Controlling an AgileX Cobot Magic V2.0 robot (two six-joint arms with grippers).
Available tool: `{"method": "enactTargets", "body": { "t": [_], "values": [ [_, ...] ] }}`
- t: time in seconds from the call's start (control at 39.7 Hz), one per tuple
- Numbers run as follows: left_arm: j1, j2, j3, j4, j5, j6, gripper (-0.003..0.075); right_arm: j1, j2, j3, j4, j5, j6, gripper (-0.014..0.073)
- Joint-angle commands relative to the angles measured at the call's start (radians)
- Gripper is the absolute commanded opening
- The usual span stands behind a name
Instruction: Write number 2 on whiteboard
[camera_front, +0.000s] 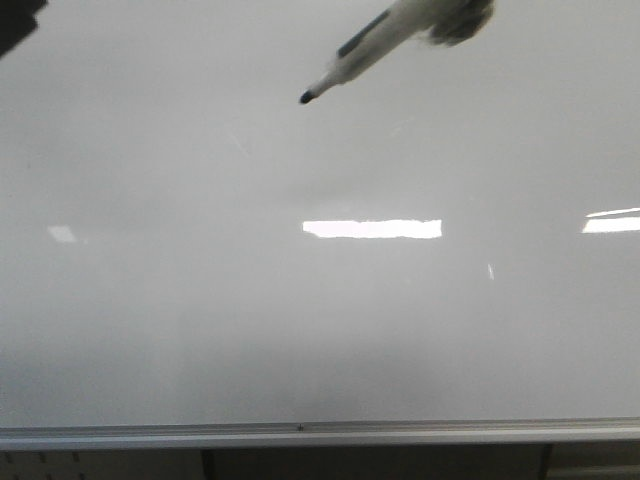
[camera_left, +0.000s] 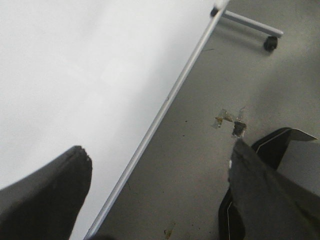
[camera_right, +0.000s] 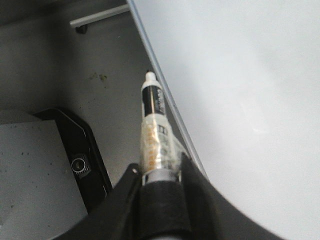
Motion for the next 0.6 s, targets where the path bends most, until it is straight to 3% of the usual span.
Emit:
{"method": "enactTargets", "body": {
  "t": [0.0,0.25,0.58],
  "values": [
    [0.037,-0.072,-0.006,-0.021,-0.034,-0.039,0.0547,-0.072,-0.096,0.017,0.004,-0.06,0.083,0.0055],
    [0.094,-0.152,0.016,-0.021,-0.037,-0.062,0.0547,-0.299,-0.355,0.275,0.01,-0.312,0.194,0.0055],
    [0.094,-0.149,0.016,-0.029,-0.051,-0.061,0.0547,-0.322,-0.59,0.609,0.092,-0.595,0.192,0.0055]
  ]
}}
